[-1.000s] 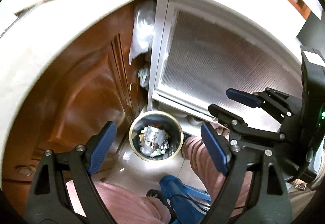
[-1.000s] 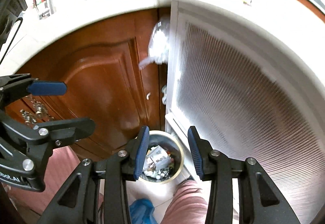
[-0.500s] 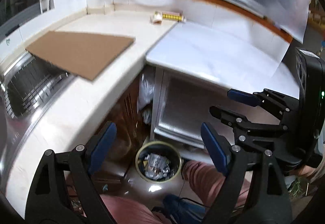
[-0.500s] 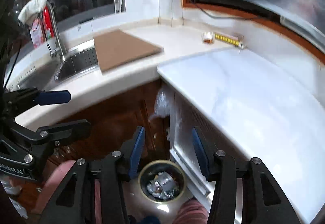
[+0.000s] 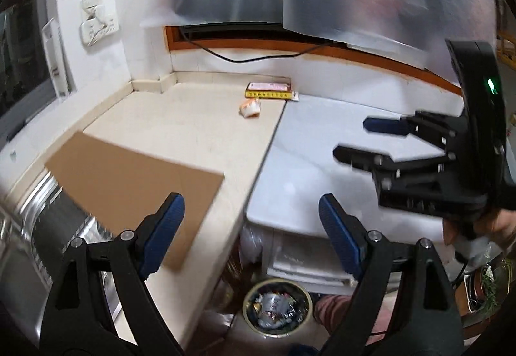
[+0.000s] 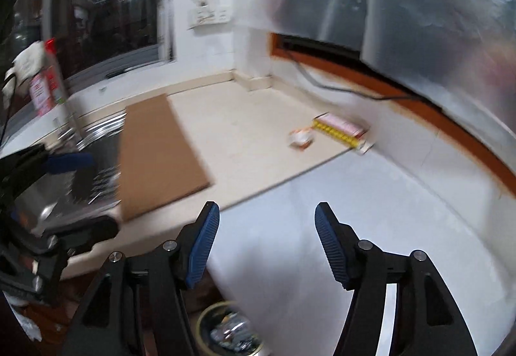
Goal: Collect trash
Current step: 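Raise both tools back up to the cabinet top, then grasp white paper cup with left tool while right tool grasps red-yellow box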
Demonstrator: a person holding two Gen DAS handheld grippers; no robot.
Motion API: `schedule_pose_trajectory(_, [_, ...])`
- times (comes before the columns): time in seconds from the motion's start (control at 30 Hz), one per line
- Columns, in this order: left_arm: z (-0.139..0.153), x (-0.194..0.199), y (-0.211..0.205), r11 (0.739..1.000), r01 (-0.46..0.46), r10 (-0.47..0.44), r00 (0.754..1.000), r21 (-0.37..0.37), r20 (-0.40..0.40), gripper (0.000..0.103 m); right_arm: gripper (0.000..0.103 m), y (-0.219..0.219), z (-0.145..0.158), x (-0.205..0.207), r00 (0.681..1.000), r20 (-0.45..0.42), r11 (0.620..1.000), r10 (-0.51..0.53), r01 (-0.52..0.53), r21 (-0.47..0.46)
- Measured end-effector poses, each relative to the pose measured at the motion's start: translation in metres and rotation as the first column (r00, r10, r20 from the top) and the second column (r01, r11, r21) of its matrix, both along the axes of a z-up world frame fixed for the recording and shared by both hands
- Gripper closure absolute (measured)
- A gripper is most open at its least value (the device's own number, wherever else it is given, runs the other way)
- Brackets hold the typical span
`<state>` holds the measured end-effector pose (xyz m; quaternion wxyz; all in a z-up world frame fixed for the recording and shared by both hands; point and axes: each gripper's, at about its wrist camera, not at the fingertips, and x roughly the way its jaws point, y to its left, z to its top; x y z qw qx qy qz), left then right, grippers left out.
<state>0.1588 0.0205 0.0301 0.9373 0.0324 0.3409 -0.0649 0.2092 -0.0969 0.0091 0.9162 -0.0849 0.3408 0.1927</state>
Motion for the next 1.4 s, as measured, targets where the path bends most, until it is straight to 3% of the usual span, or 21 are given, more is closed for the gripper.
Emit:
schedule_pose_trajectory(0.17, [-0.007, 0.088, -0.007, 1.000, 0.004, -0.004, 0.998, -0.006, -0.059, 0.020, 0.034, -0.020, -0.006, 0.107, 0.999, -0.022, 0.999, -0.041, 0.040, -0.032])
schedule_pose_trajectory(0.37, [-0.045, 0.202, -0.004, 0.997, -0.025, 0.014, 0.991, -0.076, -0.136, 0.020, 0.034, -0.043, -0.046, 0.228, 0.994, -0.071, 0.997, -0.082, 0.081, -0.018])
schedule_pose_trajectory(0.57, [-0.090, 0.285, -0.008, 0.994, -0.060, 0.041, 0.978, -0.088, -0.205, 0.020, 0.040, -0.055, -0.101, 0.291, 0.986, -0.131, 0.995, -0.099, 0.093, -0.047])
schedule_pose_trajectory(0.67, [-0.109, 0.312, -0.013, 0.992, -0.067, 0.041, 0.972, -0.106, -0.230, 0.020, 0.042, -0.060, -0.115, 0.312, 0.987, -0.116, 0.992, -0.114, 0.105, -0.076])
schedule_pose_trajectory(0.87, [-0.133, 0.352, -0.021, 0.990, -0.083, 0.052, 0.965, -0.113, -0.258, 0.020, 0.044, -0.073, -0.133, 0.341, 0.989, -0.122, 0.996, -0.089, 0.084, -0.040])
schedule_pose_trajectory(1.0, [-0.138, 0.366, -0.026, 0.989, -0.086, 0.051, 0.963, -0.121, -0.263, 0.020, 0.055, -0.078, -0.138, 0.359, 0.988, -0.142, 0.998, -0.061, 0.057, -0.034])
schedule_pose_trajectory(1.1, [-0.142, 0.377, -0.028, 0.989, -0.089, 0.054, 0.961, -0.120, -0.271, 0.020, 0.057, -0.080, -0.139, 0.364, 0.989, -0.136, 0.998, -0.053, 0.049, -0.030])
schedule_pose_trajectory(1.27, [-0.151, 0.387, -0.029, 0.987, -0.099, 0.056, 0.953, -0.130, -0.297, 0.021, 0.080, -0.066, -0.143, 0.364, 0.987, -0.162, 0.999, -0.005, -0.003, -0.050])
schedule_pose_trajectory(1.33, [-0.151, 0.387, -0.030, 0.987, -0.098, 0.059, 0.957, -0.125, -0.284, 0.030, 0.083, -0.059, -0.143, 0.361, 0.988, -0.151, 0.998, 0.023, -0.033, -0.062])
schedule_pose_trajectory(1.4, [-0.151, 0.386, -0.030, 0.989, -0.086, 0.050, 0.961, -0.123, -0.272, 0.052, 0.085, -0.056, -0.140, 0.353, 0.990, -0.132, 0.997, 0.044, -0.053, -0.065])
